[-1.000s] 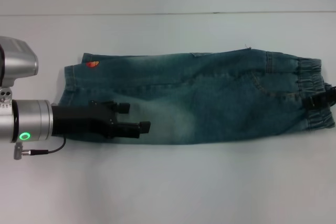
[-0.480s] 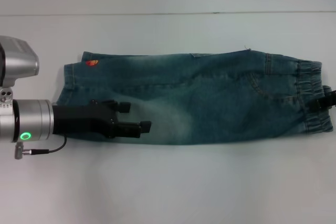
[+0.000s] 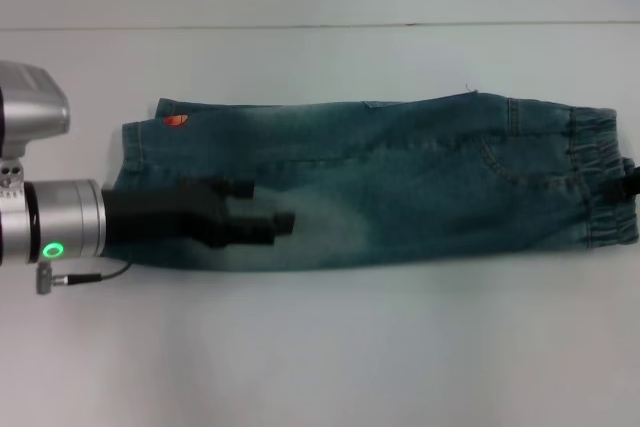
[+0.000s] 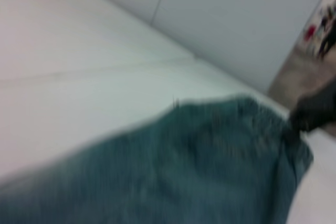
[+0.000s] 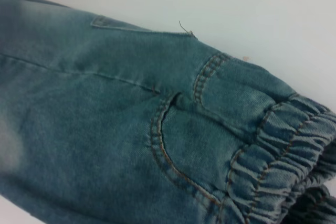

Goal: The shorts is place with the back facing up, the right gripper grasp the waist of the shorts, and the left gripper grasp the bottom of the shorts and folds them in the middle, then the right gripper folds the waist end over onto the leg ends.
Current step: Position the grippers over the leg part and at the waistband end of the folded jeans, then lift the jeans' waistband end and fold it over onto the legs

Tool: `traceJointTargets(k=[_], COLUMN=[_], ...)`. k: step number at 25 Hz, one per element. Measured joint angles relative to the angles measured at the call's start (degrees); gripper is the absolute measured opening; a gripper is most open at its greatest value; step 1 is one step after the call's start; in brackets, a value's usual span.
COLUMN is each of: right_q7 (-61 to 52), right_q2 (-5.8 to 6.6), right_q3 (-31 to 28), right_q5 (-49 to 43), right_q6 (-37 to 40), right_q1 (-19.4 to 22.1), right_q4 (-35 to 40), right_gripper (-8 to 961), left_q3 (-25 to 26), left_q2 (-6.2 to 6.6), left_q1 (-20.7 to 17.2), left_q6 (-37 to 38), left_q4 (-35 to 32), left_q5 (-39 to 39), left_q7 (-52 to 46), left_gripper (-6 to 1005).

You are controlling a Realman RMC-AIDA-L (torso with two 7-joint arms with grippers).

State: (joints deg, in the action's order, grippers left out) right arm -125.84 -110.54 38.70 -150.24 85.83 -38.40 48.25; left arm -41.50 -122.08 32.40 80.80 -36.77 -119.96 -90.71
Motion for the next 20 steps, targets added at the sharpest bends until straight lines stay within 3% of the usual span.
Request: traceJointTargets(k=[6,11,17,18,20], right_q7=[-0.44,-1.04,-3.78,-4.25,-5.45], right_q2=[0.00,0.77,1.40,1.46,1.54], right_q3=[-2.52,-4.05,-4.58,-4.62,-4.65], right_q5=[1.66,6.48,12.63,13.91,16.73], right_q6=[3.59,8.03,12.46,13.08,14.16], right_q1=[-0.42,-0.74,-1.53,-1.58,-1.76], right_q4=[4.23,6.63,8.44,8.80,9.43], right_gripper=[123,105,106,106,106], left_q3=[1.51,1.27,1.85,1.85,5.70], left_q2=[-2.03,-2.29,-2.54,-2.54,-2.54], left_q1=[-0.92,1.39,5.47,5.47,7.98], left_q6=[-2.50,-8.51,-16.71,-16.71,-20.29], left_q4=[1.08,11.07,25.81,25.81,35.23], left_q5=[11.42,22.21,37.89,37.89,46.96], left_q7=[9.74,23.83,49.83,49.83,67.19], left_gripper=[923,899,682,634,538])
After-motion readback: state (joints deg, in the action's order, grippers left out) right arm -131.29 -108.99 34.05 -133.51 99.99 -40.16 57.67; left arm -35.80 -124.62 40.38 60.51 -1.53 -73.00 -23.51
